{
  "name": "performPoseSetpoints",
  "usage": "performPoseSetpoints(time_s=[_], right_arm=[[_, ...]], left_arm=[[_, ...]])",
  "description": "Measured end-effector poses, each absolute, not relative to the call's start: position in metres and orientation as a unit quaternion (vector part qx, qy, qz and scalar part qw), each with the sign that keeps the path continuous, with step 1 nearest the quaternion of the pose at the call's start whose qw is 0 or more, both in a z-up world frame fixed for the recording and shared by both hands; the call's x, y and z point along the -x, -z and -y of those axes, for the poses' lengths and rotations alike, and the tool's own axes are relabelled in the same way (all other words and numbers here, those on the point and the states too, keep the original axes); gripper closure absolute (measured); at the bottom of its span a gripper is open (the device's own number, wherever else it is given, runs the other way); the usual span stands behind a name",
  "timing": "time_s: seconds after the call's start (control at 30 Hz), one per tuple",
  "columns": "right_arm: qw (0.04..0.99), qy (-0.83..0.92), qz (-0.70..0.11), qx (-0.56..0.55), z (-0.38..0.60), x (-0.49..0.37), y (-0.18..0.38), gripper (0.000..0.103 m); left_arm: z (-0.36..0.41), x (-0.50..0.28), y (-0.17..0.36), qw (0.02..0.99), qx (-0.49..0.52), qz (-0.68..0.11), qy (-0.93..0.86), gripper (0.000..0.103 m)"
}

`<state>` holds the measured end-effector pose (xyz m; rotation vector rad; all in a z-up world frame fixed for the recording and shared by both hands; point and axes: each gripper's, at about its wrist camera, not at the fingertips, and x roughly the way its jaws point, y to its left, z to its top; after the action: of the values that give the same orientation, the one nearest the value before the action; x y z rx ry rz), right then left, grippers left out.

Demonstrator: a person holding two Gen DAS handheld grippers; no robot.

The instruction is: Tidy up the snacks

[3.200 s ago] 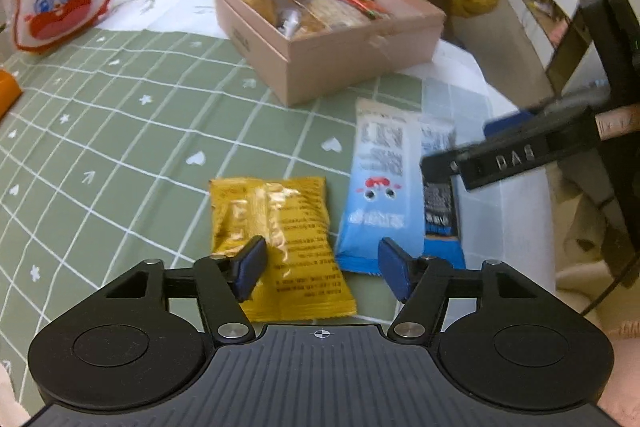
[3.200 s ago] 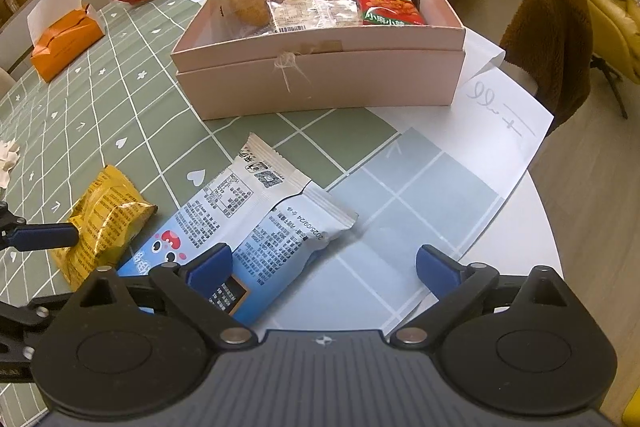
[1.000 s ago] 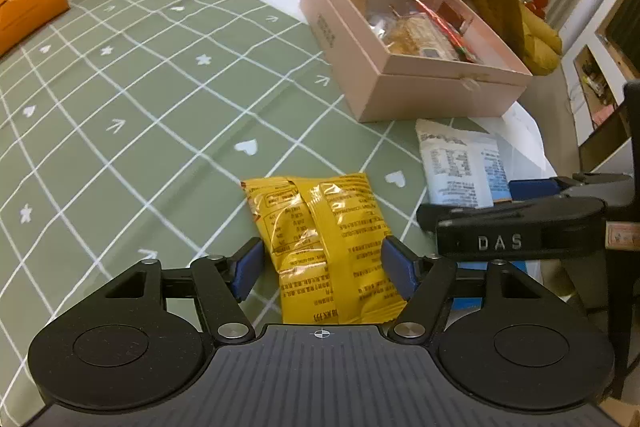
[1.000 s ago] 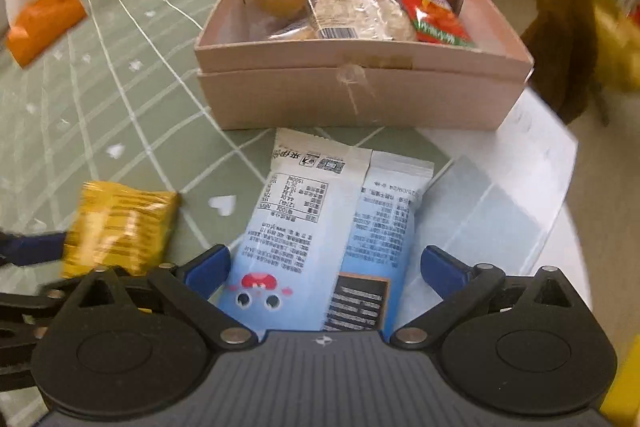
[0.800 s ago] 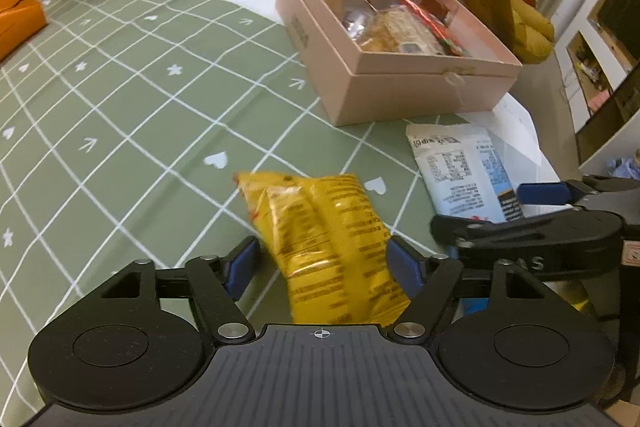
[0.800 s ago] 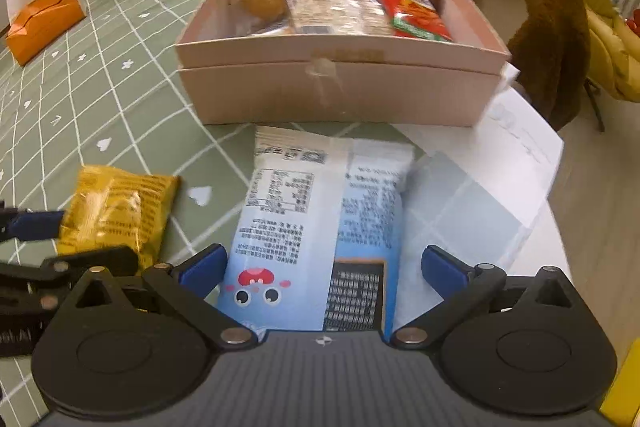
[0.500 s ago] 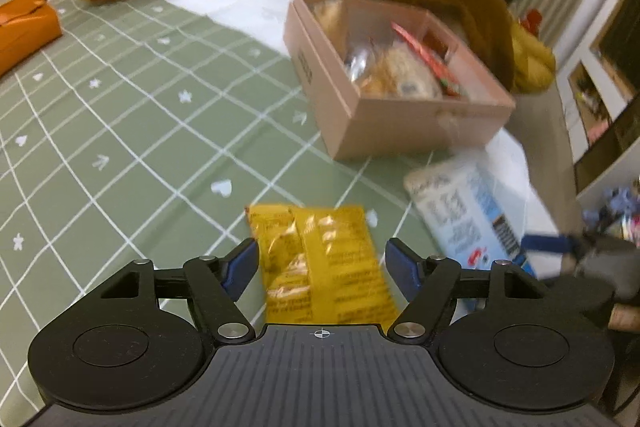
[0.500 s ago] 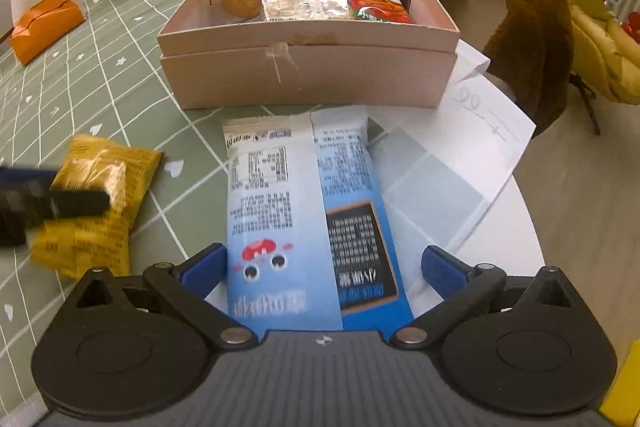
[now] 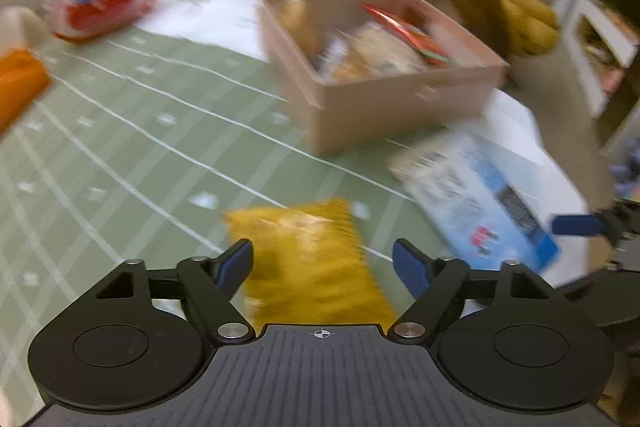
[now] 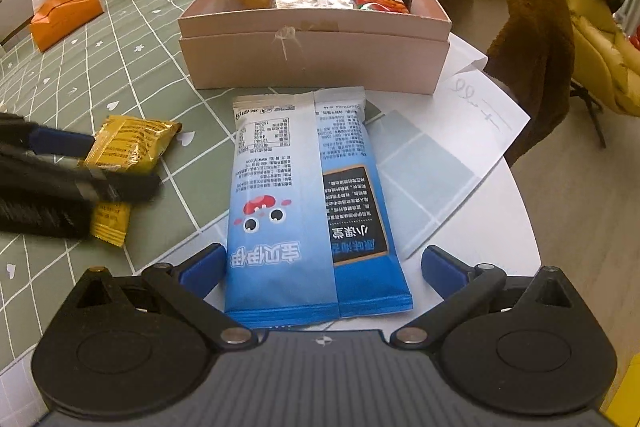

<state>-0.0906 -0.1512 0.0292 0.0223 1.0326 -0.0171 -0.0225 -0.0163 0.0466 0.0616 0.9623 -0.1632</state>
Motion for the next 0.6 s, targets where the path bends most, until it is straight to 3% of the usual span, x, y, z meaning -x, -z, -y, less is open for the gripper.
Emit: performPoseSetpoints(time_s=[0.33, 0.43, 0.47, 0.6], right_arm=[[0.873, 0.004, -0.489, -0.006, 0.145, 0.068, -0.028, 0.001], [0.876, 0.001, -0.482, -0.009, 0.146, 0.068, -0.033, 0.017], [0.874, -0.007, -0.485, -0.008, 0.146, 0.069, -0.035, 0.018], [0.874, -0.029, -0.484, -0.028, 0.155, 0.078, -0.055, 0.022]], left_arm=[[0.005, 0.007, -0.028, 0.857, -0.001, -0.511, 0.069, 0.020], [0.001, 0.008, -0.029, 0.855, 0.009, -0.512, 0.080, 0.022], [-0.002, 0.009, -0.030, 0.855, 0.015, -0.511, 0.084, 0.027], [-0.012, 0.022, -0.049, 0.864, 0.056, -0.492, 0.092, 0.028]])
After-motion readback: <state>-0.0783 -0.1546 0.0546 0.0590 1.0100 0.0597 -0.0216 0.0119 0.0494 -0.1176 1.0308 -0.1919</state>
